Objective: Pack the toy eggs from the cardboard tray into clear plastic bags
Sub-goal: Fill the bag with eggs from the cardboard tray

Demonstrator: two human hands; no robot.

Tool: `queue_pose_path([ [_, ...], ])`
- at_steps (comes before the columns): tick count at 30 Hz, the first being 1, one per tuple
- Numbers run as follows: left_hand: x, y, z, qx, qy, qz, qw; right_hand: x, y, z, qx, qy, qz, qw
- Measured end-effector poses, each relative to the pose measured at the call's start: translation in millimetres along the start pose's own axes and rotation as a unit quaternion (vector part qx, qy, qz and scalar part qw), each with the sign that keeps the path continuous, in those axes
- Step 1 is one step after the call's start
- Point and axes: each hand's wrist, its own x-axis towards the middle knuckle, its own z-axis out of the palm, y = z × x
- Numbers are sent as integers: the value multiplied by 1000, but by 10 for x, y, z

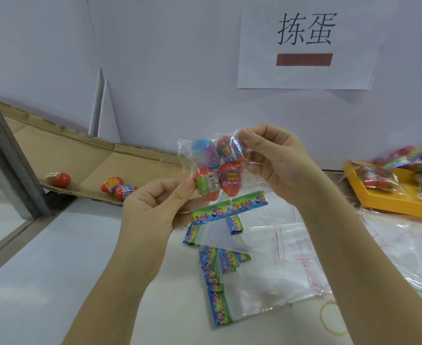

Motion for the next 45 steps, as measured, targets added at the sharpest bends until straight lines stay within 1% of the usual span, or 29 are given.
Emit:
queue_pose_path([
  [2, 0, -3, 22, -5, -4, -2, 1000, -2, -6, 0, -1, 5, -3, 1000],
  [6, -3, -5, 49, -36, 17, 5, 999, 6, -10, 25, -5, 16, -8, 1000],
  [11, -16, 13, 51, -81, 30, -11, 996, 24, 72, 104, 29, 31, 0, 999],
  [14, -26, 11, 77, -74, 13, -33, 997, 29, 115, 129, 21, 26, 12, 999],
  [17, -26, 7, 59, -55, 18, -28, 998, 23, 100, 99, 1, 0, 36, 999],
  [19, -26, 10, 50, -56, 25, -17, 998, 10, 85, 64, -33, -34, 74, 996],
  [22, -39, 12, 67, -58, 38, -9, 998, -11, 125, 38, -152, -87, 127, 976],
  [24, -49, 1, 76, -54, 43, 0, 998, -39, 149, 82, -173, -105, 138, 970],
  [27, -52, 1, 70, -51, 57, 5, 997, -56, 163, 159, -167, -109, 128, 972],
  [31, -38, 23, 60, -39, 55, -2, 998, -43, 163, 145, -158, -112, 128, 973],
  [34, -29, 42, 42, -71, 30, 1, 997, -49, 133, 115, -137, -133, 133, 973],
  [35, -31, 42, 41, -77, 23, 8, 997, -57, 121, 115, -146, -140, 138, 969],
  [37, -33, 30, 41, -85, 36, 19, 996, -60, 112, 123, -203, -149, 134, 959],
  [38, -31, 20, 36, -90, 46, 22, 995, -58, 111, 130, -220, -147, 127, 956],
  [40, -29, 8, 38, -95, 56, 22, 994, -58, 102, 146, -205, -129, 109, 964],
  [42, -32, 0, 47, -90, 53, 19, 994, -61, 81, 163, -180, -109, 95, 973],
  [45, -44, 6, 67, -94, 46, 15, 994, -56, 76, 156, -187, -81, 72, 976],
])
